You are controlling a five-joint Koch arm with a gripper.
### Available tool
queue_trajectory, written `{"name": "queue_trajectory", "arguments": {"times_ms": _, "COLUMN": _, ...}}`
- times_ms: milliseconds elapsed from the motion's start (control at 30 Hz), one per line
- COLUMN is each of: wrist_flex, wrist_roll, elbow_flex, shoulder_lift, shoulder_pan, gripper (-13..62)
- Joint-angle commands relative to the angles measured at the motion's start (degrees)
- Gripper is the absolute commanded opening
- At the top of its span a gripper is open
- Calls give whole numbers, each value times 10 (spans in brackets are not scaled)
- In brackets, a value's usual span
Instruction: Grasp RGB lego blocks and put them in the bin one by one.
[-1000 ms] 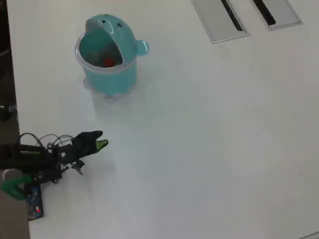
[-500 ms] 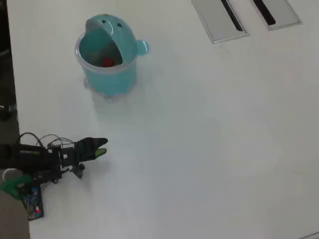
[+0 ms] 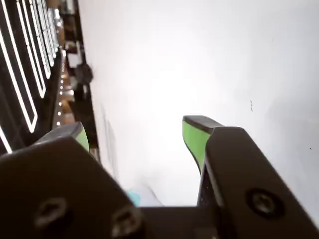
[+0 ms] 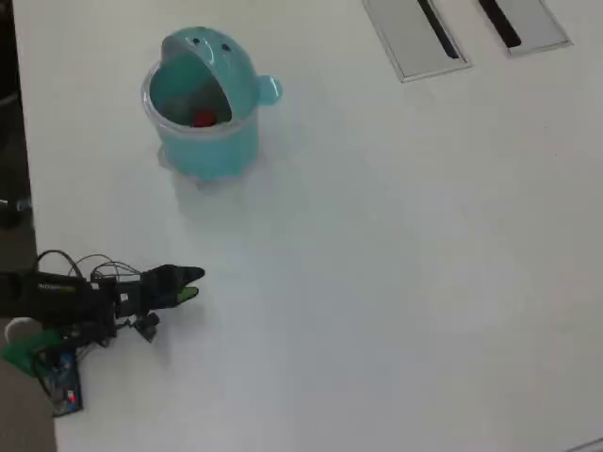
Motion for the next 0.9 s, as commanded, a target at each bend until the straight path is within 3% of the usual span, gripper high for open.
{"name": "queue_trajectory", "arguments": {"times_ms": 0, "wrist_flex": 10, "wrist_roll": -4, "elbow_flex": 41, "shoulder_lift": 40, "shoulder_pan": -1, "gripper": 356}}
{"name": "queue_trajectory", "arguments": {"times_ms": 867, "wrist_flex": 69, "wrist_roll": 1, "elbow_flex": 41, "shoulder_lift": 35, "shoulder_pan": 3, "gripper": 346}}
